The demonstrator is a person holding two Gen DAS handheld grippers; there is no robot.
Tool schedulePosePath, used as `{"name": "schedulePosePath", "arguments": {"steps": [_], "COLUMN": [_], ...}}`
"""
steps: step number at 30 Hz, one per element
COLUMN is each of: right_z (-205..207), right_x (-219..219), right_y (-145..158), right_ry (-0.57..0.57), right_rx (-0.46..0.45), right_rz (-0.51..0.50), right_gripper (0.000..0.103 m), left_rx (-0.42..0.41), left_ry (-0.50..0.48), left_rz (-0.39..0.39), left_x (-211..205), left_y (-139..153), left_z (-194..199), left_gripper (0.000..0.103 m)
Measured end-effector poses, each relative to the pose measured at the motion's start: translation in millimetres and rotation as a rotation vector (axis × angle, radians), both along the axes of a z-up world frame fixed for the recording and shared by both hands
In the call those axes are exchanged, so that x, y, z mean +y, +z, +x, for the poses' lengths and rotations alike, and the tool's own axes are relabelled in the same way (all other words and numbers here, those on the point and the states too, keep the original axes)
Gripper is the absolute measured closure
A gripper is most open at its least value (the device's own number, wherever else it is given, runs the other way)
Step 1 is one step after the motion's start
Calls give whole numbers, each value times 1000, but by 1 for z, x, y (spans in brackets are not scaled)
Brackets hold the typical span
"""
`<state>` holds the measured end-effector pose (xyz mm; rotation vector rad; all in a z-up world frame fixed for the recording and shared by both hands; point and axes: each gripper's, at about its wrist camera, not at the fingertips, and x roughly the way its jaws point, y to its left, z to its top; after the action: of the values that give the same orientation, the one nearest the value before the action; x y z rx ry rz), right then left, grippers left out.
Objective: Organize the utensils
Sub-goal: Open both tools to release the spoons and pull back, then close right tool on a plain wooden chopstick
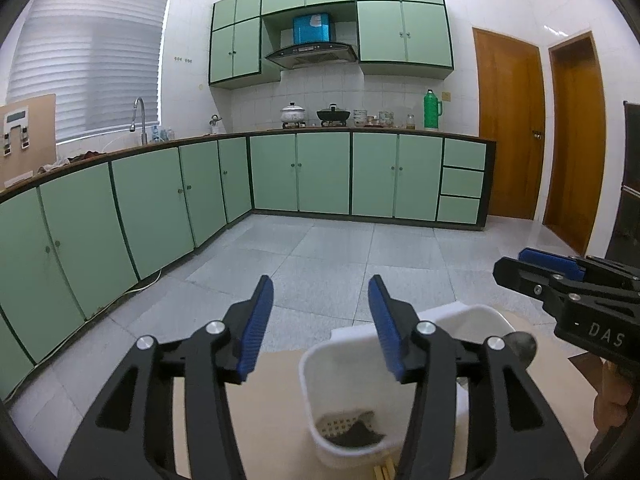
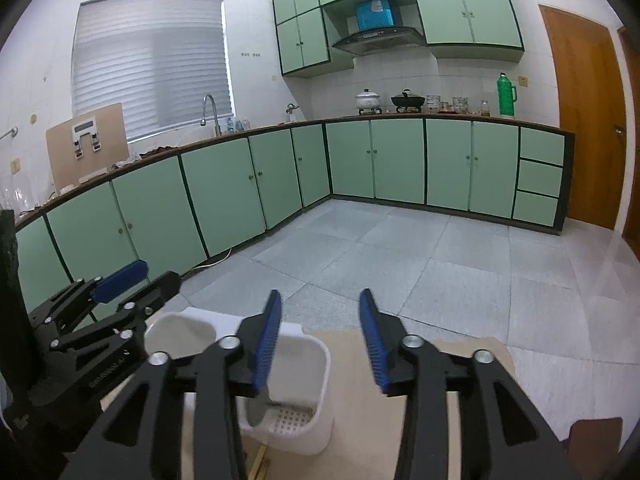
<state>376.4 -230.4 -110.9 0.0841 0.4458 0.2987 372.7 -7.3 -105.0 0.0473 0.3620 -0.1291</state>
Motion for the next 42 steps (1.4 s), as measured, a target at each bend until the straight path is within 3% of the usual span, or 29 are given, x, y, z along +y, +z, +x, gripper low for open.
{"name": "schedulePosePath", "arguments": {"steps": [6,9,22,31,42], "right_z": [-44,-70,-179,-227,-230], "right_x": [-7,-11,-13,1,22], "right_y": [-9,-19,-86,-116,-127], "right_ry": [-16,-10,-9,29,44], "right_rx": [29,66,266,336,400], "right_rz": [10,34,-21,-95,-179], "right_gripper": [22,16,14,15,16], "left_rx": [47,95,378,459,521], "left_ry": [14,10,-24,-16,-25], "left_rz": [-1,-3,36,45,42], "left_x": [11,18,39,38,29], "left_y": [-4,-15,-96,-113,-123], "left_z": [-40,-69,-178,-210,-220], "left_gripper": [35,29,26,26,26]}}
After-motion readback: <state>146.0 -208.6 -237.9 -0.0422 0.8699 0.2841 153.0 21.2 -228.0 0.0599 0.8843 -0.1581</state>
